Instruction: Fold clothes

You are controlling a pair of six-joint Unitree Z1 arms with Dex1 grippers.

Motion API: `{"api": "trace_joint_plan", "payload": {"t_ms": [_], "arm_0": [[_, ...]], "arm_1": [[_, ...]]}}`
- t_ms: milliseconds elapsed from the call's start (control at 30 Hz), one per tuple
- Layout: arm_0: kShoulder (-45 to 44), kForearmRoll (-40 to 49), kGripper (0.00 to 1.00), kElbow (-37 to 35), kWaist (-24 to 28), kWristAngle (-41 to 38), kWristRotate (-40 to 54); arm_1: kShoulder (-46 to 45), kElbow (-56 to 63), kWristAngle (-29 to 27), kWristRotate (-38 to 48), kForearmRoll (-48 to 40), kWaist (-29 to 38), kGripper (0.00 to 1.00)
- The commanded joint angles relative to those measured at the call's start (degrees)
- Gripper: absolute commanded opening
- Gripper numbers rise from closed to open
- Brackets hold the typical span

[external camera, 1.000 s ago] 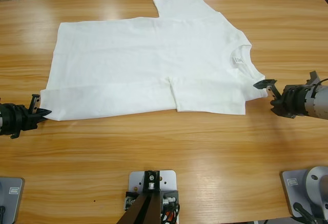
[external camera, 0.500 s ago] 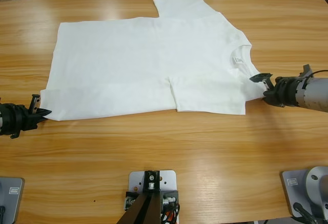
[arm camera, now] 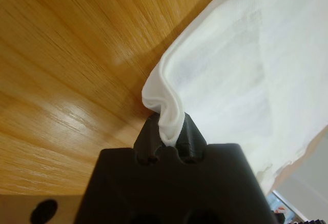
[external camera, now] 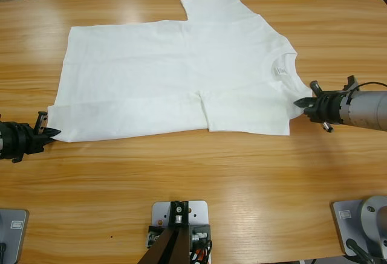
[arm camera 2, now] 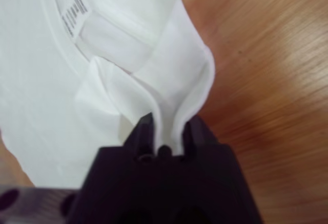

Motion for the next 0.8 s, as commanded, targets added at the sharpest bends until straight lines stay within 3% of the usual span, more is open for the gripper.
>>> {"api": "trace_joint_plan", "payload": {"t_ms": [33,300,567,800], "arm_0": [[0.4,1.3,0.0,0.1,0.6,-1.9,0.9],[-6.7,14.2,0.0,-1.3,0.6,-2.8,-0.4],[-13.2,25.0,0.0,-3.4,-3.2,-3.4,-2.2],[-15.3,33.4,0.0,-7.5,-7.6,-3.4,-6.1]], "arm_1": [[1.2,0.9,0.5,-2.7,2.8,-0.6,0.0],[-8.4,-1.1,-2.5,-0.7,20.8,-0.2,0.0],[-17.6,-5.8,-3.5,5.9,39.9,8.2,0.0],[-19.6,-9.2,-3.4,14.3,49.4,15.1,0.0]]}}
